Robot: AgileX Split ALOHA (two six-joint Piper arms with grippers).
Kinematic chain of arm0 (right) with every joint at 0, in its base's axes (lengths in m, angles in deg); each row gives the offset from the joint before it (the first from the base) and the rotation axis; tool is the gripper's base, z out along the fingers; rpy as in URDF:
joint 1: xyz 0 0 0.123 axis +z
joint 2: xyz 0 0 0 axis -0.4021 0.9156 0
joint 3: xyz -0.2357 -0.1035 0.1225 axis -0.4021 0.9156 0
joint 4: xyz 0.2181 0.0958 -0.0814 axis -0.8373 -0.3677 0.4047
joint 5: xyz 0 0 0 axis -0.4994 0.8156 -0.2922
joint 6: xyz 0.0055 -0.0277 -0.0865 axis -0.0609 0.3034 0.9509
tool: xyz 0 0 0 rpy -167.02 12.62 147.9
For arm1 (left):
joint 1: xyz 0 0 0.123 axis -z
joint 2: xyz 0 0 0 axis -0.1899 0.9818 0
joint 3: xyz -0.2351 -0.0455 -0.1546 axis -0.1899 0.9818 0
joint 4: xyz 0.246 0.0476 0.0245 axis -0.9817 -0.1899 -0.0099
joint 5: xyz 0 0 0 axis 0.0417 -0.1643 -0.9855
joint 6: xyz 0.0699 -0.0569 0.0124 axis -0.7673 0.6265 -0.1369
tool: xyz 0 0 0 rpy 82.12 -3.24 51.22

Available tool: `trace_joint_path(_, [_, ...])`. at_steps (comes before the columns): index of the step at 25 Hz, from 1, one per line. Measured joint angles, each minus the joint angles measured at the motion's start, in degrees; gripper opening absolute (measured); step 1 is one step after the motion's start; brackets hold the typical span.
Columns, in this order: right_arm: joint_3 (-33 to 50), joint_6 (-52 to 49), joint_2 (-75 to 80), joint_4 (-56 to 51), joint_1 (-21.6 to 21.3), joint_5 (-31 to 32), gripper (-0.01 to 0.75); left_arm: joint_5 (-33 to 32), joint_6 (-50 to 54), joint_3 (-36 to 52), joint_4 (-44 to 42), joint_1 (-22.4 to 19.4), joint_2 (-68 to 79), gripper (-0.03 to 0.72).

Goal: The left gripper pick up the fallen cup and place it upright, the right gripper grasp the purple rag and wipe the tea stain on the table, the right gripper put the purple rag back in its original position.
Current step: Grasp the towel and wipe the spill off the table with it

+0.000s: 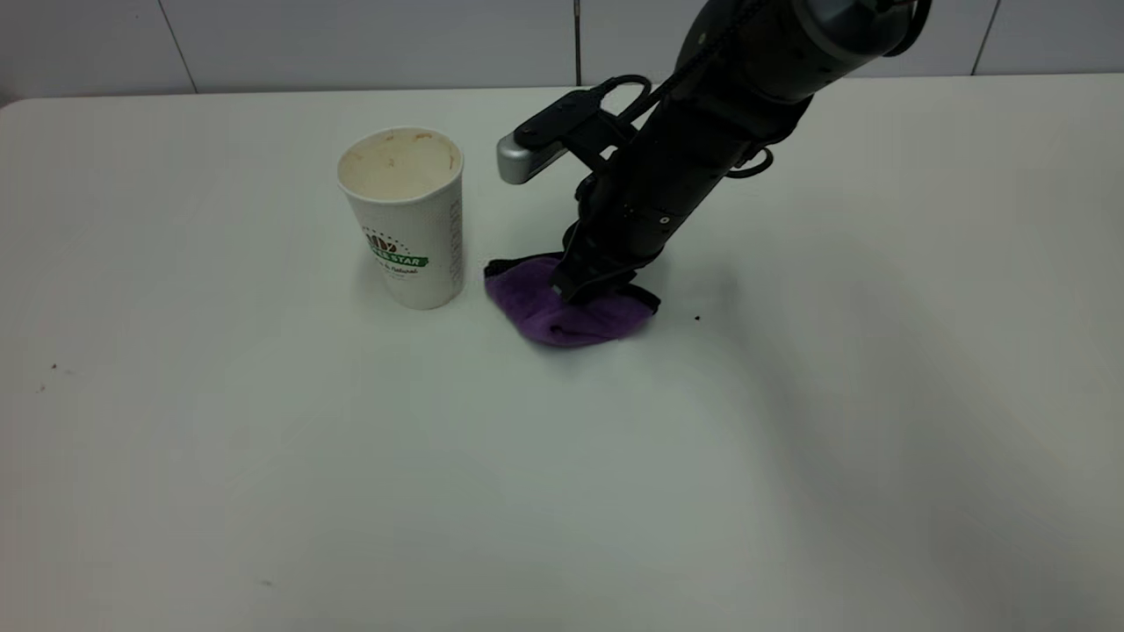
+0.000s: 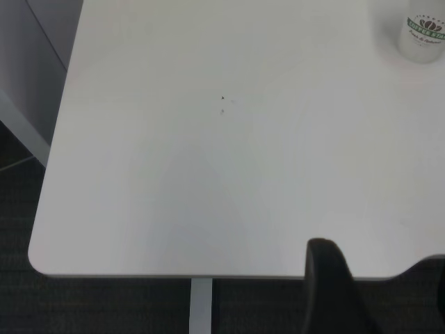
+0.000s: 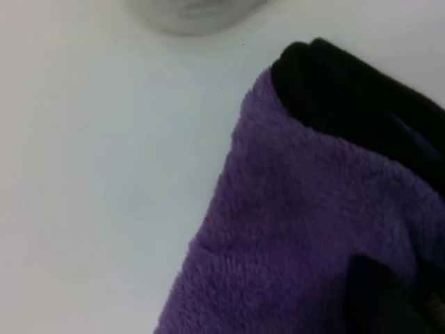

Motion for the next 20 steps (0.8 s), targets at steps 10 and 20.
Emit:
trace_joint_path(10, [-0.1, -10.1, -0.5, 6.5, -13.6, 10.1, 0.054, 0.0, 0.0, 0.0, 0.0, 0.0, 0.0, 0.414])
trace_joint_path(20, [-0.5, -13.2, -0.6, 9.7, -22.6, 23.4, 0.058, 0.0, 0.0, 0.0, 0.0, 0.0, 0.0, 0.414])
